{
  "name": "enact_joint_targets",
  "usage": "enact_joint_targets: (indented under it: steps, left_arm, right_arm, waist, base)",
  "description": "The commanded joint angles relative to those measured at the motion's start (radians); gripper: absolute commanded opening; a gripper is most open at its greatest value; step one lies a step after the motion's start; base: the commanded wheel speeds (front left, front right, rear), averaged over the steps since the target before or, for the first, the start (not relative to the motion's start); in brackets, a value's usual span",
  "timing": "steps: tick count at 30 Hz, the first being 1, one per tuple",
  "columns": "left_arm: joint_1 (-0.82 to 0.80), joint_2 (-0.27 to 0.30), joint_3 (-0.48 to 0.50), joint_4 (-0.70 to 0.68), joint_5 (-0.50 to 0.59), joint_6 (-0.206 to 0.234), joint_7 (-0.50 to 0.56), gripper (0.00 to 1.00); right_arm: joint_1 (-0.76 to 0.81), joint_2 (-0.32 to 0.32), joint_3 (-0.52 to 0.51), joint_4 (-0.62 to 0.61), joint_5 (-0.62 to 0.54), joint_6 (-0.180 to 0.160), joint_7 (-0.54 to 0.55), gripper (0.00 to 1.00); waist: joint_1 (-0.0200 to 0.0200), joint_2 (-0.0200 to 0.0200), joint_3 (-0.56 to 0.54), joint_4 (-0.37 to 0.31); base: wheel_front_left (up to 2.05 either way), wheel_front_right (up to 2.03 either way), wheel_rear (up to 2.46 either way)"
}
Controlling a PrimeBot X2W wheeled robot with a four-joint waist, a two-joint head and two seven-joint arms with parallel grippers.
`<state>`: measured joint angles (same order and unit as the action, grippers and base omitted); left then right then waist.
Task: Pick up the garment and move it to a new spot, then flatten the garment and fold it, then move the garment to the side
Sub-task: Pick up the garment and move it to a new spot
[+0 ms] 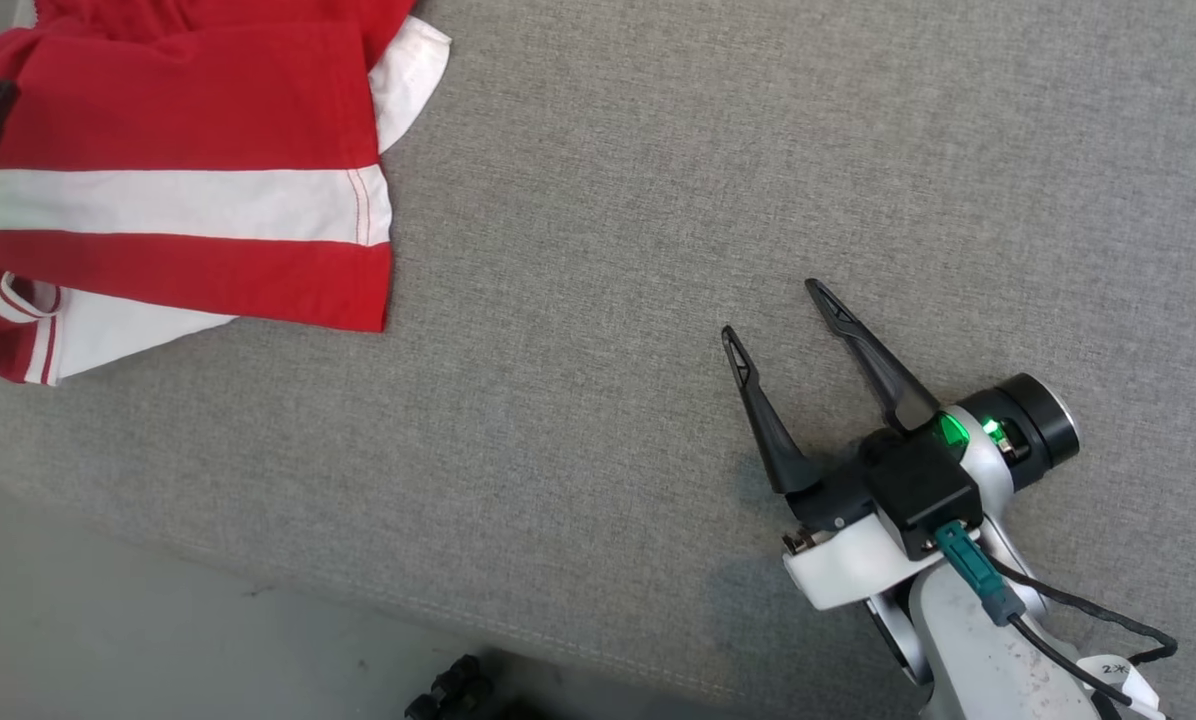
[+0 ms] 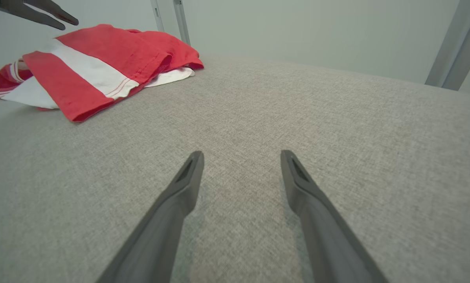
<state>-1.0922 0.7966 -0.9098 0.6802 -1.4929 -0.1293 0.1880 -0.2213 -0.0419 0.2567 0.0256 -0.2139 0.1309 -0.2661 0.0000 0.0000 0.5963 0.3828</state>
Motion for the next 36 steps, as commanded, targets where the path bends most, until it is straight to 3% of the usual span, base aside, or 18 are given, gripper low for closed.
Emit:
enact_joint_targets:
  steps: [1,15,17,18,27,36]
  left_arm:
    - [-0.023,-0.003,-0.009,0.022,-0.010,-0.003,0.014,1.00]
    - [-0.043,0.010,-0.058,0.059,-0.058,-0.003,0.155,1.00]
    - [-0.048,0.017,-0.061,0.050,-0.051,-0.003,0.152,0.26]
    - [-0.053,0.022,-0.061,0.047,-0.041,-0.003,0.136,0.00]
    - [-0.024,0.075,-0.069,-0.065,0.009,-0.003,-0.087,0.00]
    - [0.006,0.162,-0.131,-0.180,0.051,-0.003,-0.289,0.00]
  right_arm:
    - [-0.006,-0.017,-0.013,0.022,-0.007,-0.001,0.002,1.00]
    - [-0.017,-0.023,-0.008,-0.001,0.005,-0.002,0.004,1.00]
    - [-0.018,-0.024,-0.009,-0.003,0.005,-0.002,0.004,1.00]
    - [-0.019,-0.024,-0.009,-0.003,0.005,-0.002,0.004,1.00]
    - [-0.017,-0.018,-0.005,-0.009,0.046,-0.002,0.004,1.00]
    - [0.033,-0.010,0.007,-0.019,0.141,-0.001,0.001,1.00]
  waist:
    - [0.0000,0.0000,0.023,-0.021]
    - [0.0000,0.0000,0.056,-0.058]
    - [0.0000,0.0000,0.057,-0.059]
    - [0.0000,0.0000,0.058,-0.059]
    - [0.0000,0.0000,-0.001,-0.066]
    - [0.0000,0.0000,-0.195,-0.100]
  base:
    - [0.00,0.00,0.00]
    - [0.00,0.00,0.00]
    - [0.00,0.00,0.00]
    - [0.00,0.00,0.00]
    - [0.00,0.00,0.00]
    - [0.00,0.00,0.00]
